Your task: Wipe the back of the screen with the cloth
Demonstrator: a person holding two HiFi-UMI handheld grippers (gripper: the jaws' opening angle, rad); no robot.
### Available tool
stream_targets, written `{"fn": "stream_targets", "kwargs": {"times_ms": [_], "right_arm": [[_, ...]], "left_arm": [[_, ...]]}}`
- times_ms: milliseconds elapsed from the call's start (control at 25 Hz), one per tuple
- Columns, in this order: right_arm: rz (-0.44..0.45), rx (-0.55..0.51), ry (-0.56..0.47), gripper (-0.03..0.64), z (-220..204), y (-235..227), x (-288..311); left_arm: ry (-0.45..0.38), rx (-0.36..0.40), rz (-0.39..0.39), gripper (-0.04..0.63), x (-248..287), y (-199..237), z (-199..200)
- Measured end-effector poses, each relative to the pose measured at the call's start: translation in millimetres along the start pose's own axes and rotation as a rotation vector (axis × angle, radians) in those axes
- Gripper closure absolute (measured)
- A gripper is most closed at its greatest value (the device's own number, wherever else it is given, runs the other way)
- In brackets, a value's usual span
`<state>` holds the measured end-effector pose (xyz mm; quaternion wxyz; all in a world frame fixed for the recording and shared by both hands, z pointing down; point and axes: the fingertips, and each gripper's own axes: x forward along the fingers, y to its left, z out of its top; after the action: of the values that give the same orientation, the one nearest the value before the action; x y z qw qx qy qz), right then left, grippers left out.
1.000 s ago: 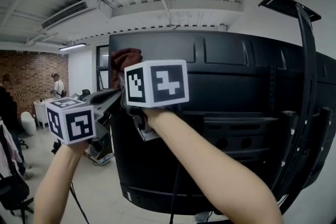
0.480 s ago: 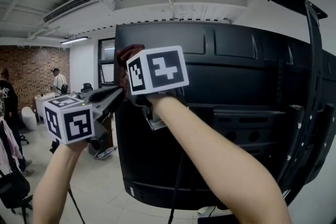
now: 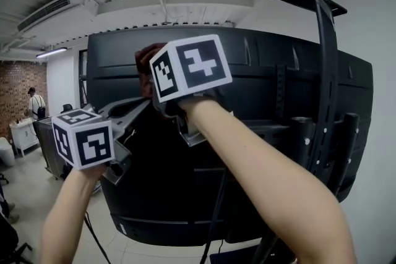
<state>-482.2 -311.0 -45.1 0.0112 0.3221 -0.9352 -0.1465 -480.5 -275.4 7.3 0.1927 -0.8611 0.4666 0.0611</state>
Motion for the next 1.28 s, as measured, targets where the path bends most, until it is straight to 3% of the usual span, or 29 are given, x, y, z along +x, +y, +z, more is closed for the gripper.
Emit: {"fn": "stream_targets", "kwargs": {"times_ms": [240,520,720,1040,1160,1280], "right_arm": [[-0.106,0.007,0.018,0.548,-11,-52,-45],[-0.244,0.065,0.018,0.548,-27,-110,-98],[-0.287,0.096,0.005,0.548,-34,-128,-115],[-0.265,0.090,-0.065,0.548,-22,-119,-114],[-0.186,0.074,-0.143,0.548,-3,-85,-105],[-0.084,0.049,-0.198,0.548,14,-40,-88]], "left_arm": [[-0.035,0.007,-0.092,0.583,42,-43,10],[-0.057,0.004,-0.141,0.583,65,-69,15],[-0.059,-0.016,-0.163,0.583,72,-78,14],[-0.056,-0.014,-0.156,0.583,59,-74,12],[-0.074,0.029,-0.110,0.583,32,-62,18],[-0.075,0.025,-0.087,0.583,8,-49,19]]}}
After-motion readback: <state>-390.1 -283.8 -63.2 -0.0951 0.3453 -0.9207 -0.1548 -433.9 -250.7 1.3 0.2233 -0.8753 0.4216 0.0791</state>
